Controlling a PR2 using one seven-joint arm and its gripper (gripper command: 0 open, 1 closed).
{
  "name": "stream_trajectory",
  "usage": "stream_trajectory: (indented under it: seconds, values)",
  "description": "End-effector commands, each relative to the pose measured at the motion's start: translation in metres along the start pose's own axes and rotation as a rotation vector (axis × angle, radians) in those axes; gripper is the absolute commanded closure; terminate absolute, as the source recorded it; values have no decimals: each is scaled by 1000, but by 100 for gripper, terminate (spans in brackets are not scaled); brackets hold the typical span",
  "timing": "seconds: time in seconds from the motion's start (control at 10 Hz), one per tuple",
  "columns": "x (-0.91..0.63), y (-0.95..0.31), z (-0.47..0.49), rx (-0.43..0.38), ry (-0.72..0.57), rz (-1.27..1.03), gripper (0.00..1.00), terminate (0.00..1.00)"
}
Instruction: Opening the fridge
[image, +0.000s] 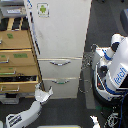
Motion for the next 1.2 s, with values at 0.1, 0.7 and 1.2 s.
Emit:
stream_trajectory:
  seconds: [0.1,0.7,1.2]
  values:
    - [48,43,13,-27,47,172,0,0]
    - [111,56,41,-17,51,147,0,0]
    - [175,104,83,22,17,137,0,0]
